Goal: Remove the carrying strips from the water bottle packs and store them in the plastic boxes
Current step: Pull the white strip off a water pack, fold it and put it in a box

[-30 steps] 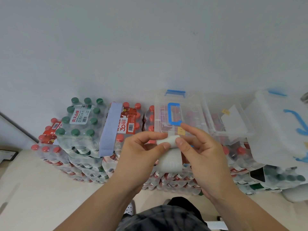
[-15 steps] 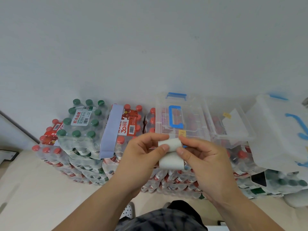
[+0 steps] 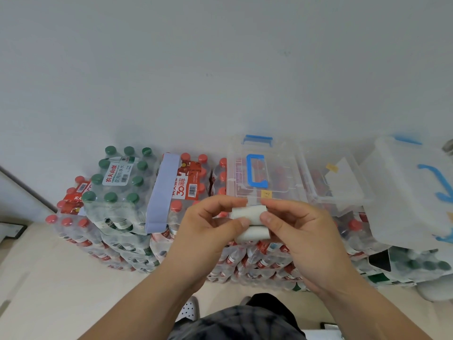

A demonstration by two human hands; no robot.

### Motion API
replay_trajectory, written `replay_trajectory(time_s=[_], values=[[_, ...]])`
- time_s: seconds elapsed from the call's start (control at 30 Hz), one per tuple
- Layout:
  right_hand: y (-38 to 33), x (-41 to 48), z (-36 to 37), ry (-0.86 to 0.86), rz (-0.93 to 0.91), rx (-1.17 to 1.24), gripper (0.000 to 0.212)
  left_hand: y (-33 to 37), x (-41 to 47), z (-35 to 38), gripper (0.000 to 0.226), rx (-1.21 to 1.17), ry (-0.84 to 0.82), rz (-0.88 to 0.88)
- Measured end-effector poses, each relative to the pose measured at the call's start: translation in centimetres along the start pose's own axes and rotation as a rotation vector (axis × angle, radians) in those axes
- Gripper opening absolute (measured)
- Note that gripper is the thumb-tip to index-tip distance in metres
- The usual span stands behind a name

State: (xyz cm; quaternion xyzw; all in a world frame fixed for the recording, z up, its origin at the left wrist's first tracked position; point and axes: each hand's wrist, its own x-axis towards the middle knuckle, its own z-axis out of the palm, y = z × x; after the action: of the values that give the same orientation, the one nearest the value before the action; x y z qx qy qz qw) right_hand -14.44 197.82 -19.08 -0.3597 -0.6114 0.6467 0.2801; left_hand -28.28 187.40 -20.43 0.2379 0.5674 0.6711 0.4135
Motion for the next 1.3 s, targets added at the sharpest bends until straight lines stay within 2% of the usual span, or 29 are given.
replay_trajectory(time_s=[0.1, 0.27, 0.37, 0.47, 0.6, 0.77, 0.9, 1.07, 1.2, 1.3], values=[[-0.2, -0.2, -0.1, -0.043, -0.043, -0.026, 0.031, 0.3, 0.0, 0.1, 0.024, -0.063, 0.010, -0.036], [-0.2, -0.4, -0.3, -0.095, -0.091, -0.131, 0.036, 0.1, -0.1, 0.1, 0.018, 0.007, 0.010, -0.036], [-0.4, -0.2, -0.6, -0.118, -0.055, -0.156, 0.035, 0.0, -0.1, 0.1, 0.019, 0.008, 0.042, -0.006], [-0.5, -0.2, -0.6, -0.085, 0.025, -0.082, 0.041, 0.0, -0.2, 0.3, 0.016, 0.014, 0.046, 0.002], [-0.2, -0.1, -0.5, -0.043, 0.008, -0.061, 0.021, 0.2, -0.2, 0.5, 0.018, 0.000, 0.041, -0.006], [-0.5, 0.3, -1.2, -0.055, -0.006, -0.060, 0.025, 0.2, 0.1, 0.5, 0.022, -0.088, 0.003, -0.069], [-0.7, 0.7, -1.7, -0.087, -0.007, -0.114, 0.028, 0.1, 0.6, 0.7, 0.021, -0.051, -0.005, -0.033], [-0.4, 0.7, -1.2, -0.034, 0.047, 0.030, 0.046, 0.0, 1.4, 1.5, 0.027, -0.030, 0.083, 0.035], [0.1, 1.0, -0.9, 0.055, 0.070, 0.033, 0.039, 0.1, 2.3, 2.1, 0.023, 0.002, 0.053, 0.073], [-0.2, 1.7, -1.0, 0.100, 0.060, -0.031, 0.033, -0.2, 3.4, 2.2, 0.025, 0.014, -0.058, 0.073]])
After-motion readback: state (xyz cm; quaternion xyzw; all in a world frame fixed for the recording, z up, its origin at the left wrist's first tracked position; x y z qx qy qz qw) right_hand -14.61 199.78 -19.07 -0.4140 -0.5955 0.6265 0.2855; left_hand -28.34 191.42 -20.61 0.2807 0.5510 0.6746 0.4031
